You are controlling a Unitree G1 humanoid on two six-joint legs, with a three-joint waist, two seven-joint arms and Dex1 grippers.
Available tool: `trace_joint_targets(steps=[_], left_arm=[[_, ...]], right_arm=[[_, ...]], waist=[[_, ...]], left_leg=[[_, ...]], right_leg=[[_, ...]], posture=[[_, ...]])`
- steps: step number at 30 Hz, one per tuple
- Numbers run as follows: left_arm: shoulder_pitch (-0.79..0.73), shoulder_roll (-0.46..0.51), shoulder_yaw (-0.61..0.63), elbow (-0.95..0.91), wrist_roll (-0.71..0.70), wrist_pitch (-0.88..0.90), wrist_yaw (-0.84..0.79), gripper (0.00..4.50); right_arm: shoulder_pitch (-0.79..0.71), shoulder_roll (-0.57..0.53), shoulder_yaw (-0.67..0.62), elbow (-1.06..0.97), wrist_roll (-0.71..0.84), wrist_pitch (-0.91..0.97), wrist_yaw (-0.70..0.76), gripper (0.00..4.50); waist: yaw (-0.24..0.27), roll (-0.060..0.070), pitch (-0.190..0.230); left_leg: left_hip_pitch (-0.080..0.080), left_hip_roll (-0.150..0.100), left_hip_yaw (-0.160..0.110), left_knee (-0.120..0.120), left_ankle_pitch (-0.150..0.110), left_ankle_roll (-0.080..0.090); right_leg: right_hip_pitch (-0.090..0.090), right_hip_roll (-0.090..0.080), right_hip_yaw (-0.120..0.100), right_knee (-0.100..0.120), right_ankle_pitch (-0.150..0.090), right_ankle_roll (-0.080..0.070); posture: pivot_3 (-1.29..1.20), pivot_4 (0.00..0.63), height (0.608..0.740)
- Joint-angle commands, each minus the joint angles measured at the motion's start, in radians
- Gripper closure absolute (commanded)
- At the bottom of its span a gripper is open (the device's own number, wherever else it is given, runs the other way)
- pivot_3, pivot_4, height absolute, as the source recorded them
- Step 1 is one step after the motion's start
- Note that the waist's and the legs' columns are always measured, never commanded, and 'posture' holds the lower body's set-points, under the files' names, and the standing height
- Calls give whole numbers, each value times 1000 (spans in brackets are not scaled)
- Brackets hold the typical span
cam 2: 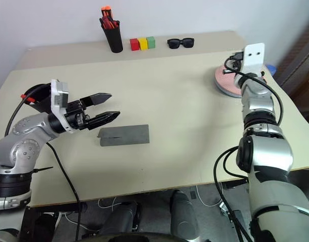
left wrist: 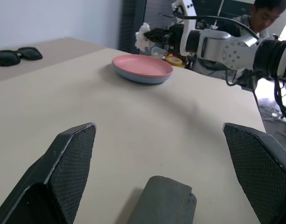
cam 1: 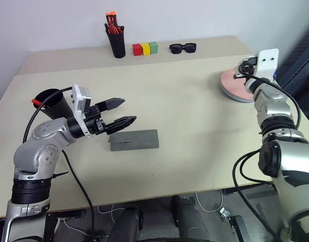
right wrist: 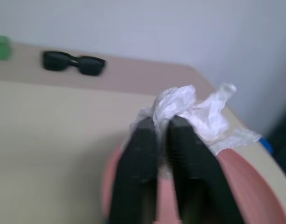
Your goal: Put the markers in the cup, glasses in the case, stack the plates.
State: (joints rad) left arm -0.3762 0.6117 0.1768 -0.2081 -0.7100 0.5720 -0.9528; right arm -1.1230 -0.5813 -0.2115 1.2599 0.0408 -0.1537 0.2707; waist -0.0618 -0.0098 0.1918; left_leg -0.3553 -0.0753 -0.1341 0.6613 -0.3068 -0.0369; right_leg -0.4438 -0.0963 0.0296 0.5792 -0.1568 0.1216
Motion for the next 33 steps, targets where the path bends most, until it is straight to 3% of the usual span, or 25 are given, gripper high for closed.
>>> trace_joint_targets(steps=[1,5,9,12,15,20,23,27,33], left_arm=[[-22,-3,4,-15,-9,-15,-1,0],[-18,1,9,-15,-9,-14,-3,0],[-6,7,21,-15,-10,-18,-6,0],[29,10,37,-36,-10,-27,-3,0],[78,18,58,-64,-7,-46,0,0],[152,43,98,-130,-30,-34,16,0],[189,62,126,-170,-61,-12,25,0],[254,92,146,-193,-87,1,1,0],[274,116,130,-166,-81,-16,-42,0]], right_arm=[[2,-10,-3,19,-11,-24,-15,2044],[-11,-17,26,27,-58,-65,-68,26],[-25,1,3,-6,-22,-120,1,26],[22,61,-61,-122,139,-169,338,26],[150,86,-43,-359,283,-51,703,26],[406,26,42,-852,432,250,918,26],[510,-39,65,-1086,573,517,987,26],[645,-39,71,-1333,627,539,973,26],[790,-100,48,-1507,627,557,949,26]], waist=[[-2,0,0],[-6,0,0],[-7,0,0],[-11,0,0],[-8,0,0],[25,1,1],[29,2,1],[22,1,0],[32,1,0]], left_leg=[[0,0,0,0,0,0],[0,0,0,0,0,0],[0,0,0,0,0,0],[0,0,0,0,0,0],[1,2,0,-1,0,1],[0,1,-1,1,-1,1],[-1,1,-1,2,-1,1],[1,2,-1,2,-1,1],[0,2,1,3,-1,1]], right_leg=[[0,0,0,0,0,0],[0,0,0,0,0,0],[0,0,0,0,0,0],[0,0,0,0,0,0],[0,1,1,0,0,0],[0,0,1,0,0,0],[0,-1,1,1,0,0],[1,1,0,1,0,0],[1,0,0,1,0,0]], posture=[[0,150,740],[0,150,740],[0,150,740],[0,150,740],[0,150,740],[0,150,740],[0,150,740],[0,150,740],[0,150,740]])
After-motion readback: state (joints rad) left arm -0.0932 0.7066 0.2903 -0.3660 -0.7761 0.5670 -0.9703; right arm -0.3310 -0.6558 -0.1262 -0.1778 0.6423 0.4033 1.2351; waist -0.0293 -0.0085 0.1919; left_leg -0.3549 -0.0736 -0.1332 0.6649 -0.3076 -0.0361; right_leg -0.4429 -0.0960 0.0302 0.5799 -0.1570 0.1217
